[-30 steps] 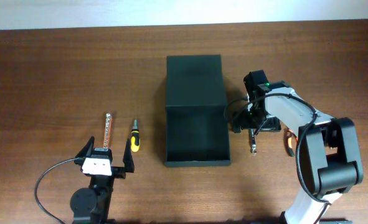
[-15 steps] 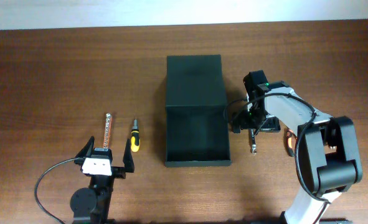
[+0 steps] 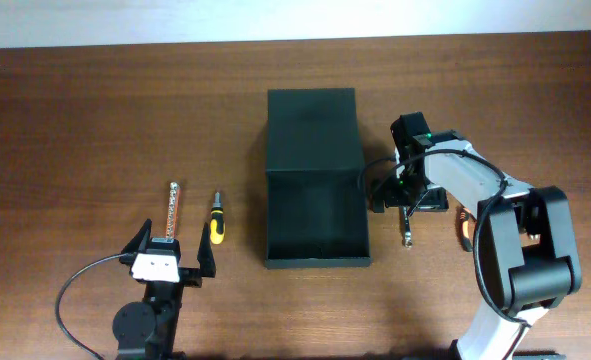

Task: Pack container
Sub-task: 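Lower the right gripper and close it on the wrench handle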

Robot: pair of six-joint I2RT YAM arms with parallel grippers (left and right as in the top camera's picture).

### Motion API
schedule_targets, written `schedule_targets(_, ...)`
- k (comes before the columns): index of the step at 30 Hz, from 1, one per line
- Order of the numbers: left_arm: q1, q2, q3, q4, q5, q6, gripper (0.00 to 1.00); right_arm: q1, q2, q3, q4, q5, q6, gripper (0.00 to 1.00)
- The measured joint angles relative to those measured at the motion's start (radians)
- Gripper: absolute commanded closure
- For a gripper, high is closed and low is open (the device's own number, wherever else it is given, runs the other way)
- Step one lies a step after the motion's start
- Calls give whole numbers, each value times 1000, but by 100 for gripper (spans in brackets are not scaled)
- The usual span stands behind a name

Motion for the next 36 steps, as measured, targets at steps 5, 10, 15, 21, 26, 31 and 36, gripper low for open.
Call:
schedule_targets(5,0,0,0,0,0,0,1,0,0,0,0,2,0,1)
schedule_targets(10,0,0,0,0,0,0,1,0,0,0,0,2,-12,24)
schedule_targets(15,0,0,0,0,0,0,1,0,2,2,0,2,-14,38)
schedule_targets(21,0,0,0,0,0,0,1,0,2,2,-2,2,-17,44)
schedule_targets(26,0,0,0,0,0,0,1,0,2,2,-18,6,-17,54)
schedule_targets(31,0,0,0,0,0,0,1,0,2,2,-21,6,-17,66)
schedule_targets(36,0,0,0,0,0,0,1,0,2,2,-23,8,-18,77)
